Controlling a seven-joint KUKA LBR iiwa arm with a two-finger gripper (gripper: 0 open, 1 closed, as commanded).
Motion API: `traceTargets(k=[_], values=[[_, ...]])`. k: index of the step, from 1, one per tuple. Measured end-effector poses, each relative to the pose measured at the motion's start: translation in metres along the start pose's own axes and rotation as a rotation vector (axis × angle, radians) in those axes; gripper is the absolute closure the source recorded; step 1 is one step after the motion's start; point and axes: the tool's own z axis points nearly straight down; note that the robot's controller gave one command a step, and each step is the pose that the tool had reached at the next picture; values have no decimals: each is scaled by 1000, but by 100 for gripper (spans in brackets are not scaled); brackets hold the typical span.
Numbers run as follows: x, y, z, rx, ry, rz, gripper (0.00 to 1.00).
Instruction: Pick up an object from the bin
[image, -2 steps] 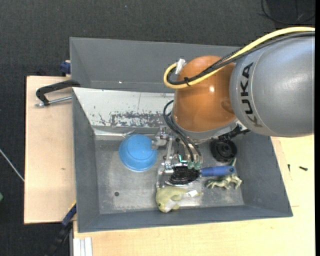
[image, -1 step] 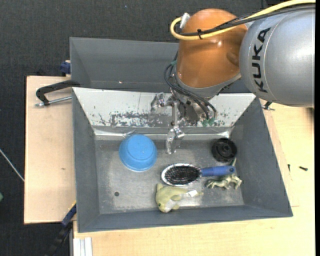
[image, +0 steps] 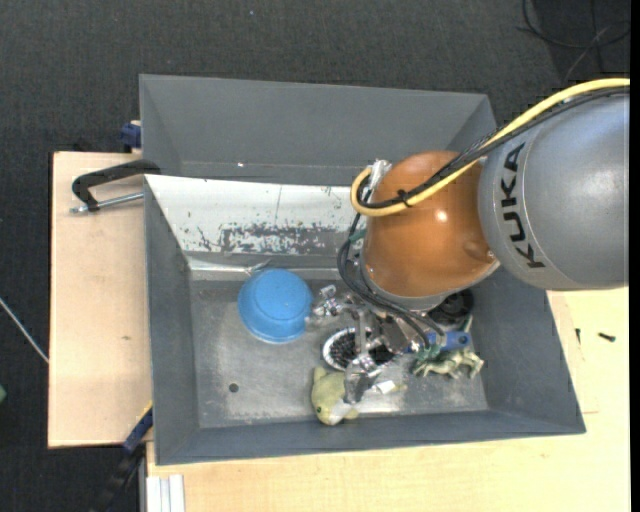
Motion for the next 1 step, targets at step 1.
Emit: traceTargets(k=[1], values=[[-27,-65,100,0,-9,-10,0]])
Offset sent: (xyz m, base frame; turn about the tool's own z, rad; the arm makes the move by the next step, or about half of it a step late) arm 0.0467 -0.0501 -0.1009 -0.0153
